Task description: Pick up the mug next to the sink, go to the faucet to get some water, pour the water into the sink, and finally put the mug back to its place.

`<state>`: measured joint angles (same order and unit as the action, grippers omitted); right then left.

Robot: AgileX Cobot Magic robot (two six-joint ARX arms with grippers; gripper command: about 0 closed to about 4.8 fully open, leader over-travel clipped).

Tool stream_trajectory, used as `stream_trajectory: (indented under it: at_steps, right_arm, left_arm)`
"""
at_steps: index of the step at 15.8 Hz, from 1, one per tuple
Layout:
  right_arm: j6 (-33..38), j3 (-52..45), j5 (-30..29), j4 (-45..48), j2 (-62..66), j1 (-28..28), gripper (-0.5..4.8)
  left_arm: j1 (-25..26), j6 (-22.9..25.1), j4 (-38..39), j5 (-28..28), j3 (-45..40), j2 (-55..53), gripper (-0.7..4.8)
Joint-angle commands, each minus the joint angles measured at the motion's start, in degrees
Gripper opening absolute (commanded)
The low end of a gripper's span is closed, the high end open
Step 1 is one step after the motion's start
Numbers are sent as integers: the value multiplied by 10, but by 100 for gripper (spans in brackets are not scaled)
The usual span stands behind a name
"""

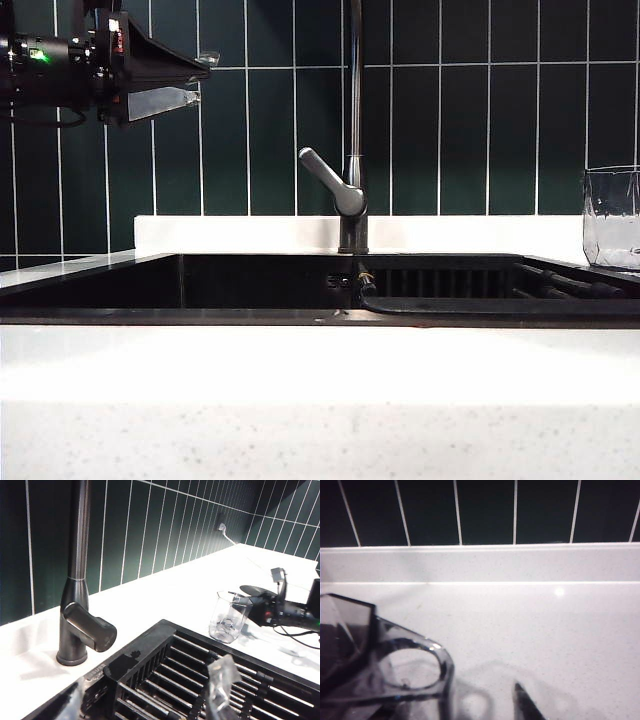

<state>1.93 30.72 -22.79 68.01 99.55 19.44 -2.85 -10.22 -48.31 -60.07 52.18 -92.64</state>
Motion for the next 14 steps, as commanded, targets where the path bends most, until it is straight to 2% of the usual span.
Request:
stream_trajectory:
  at_steps: [1,3,4,5,6,7,10,14]
  right_arm:
    - [0,19,-6,7,30,0,260]
    - [0,26,-14,9,44,-1,244]
    - [0,26,-14,9,45,-1,219]
    - [0,27,-16,10,45,-1,165]
    - [0,28,-16,16,45,-1,133]
    - [0,30,-16,17,45,-1,133]
    - [0,34,-16,17,45,-1,55]
    - [0,35,-20,17,45,-1,42]
  left_arm:
    - [0,15,13,-6,1,2,317]
    - [0,19,16,-5,1,2,317]
    - [0,19,16,-3,1,2,317]
    - [0,21,16,-3,1,2,317]
    - [0,23,16,-3,1,0,317]
    - [0,23,16,-3,2,-4,317]
    - [-1,18,15,-4,2,-28,317]
    - [-2,18,15,-4,2,-57,317]
